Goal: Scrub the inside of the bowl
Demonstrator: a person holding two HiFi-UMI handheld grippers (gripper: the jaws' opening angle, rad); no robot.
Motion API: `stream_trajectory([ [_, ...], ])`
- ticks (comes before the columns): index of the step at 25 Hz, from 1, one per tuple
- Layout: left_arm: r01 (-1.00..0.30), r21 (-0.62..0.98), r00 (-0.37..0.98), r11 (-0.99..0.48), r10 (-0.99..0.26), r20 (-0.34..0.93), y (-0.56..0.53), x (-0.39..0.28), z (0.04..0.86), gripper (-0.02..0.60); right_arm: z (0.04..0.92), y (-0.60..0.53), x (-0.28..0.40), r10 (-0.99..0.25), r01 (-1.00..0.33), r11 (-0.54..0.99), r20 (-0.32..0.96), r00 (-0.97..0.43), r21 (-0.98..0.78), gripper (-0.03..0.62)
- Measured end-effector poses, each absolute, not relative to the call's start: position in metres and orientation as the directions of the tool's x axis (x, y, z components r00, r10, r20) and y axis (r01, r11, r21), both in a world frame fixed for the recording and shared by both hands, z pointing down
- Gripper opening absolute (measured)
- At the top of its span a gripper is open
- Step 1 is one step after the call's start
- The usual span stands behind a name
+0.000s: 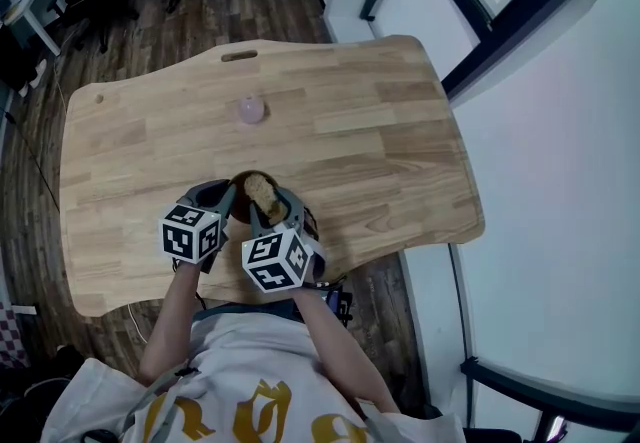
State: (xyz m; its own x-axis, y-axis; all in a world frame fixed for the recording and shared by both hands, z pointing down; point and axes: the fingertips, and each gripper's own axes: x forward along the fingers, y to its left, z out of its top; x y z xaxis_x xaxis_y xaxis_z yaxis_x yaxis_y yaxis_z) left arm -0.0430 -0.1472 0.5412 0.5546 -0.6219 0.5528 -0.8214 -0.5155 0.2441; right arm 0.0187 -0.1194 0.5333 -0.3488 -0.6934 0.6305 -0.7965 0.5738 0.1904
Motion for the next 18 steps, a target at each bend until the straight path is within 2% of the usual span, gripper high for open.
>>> stream_trajectory([
  [8, -0.770, 0.361, 0.636, -0.526, -0.596, 0.489, -0.142, -0.038, 0.532, 0.021, 0.528, -0.118, 0.013, -0.688, -0.775, 0.603, 0.614, -0.387, 0.187, 0.187],
  [18, -0.781, 0.349, 0.623, -0.519, -0.600, 0.502, -0.135, -0.038, 0.533, 0.021, 0.532, -0.100, -0.006, -0.597, -0.693, 0.709, 0.636, -0.488, 0.133, 0.186],
])
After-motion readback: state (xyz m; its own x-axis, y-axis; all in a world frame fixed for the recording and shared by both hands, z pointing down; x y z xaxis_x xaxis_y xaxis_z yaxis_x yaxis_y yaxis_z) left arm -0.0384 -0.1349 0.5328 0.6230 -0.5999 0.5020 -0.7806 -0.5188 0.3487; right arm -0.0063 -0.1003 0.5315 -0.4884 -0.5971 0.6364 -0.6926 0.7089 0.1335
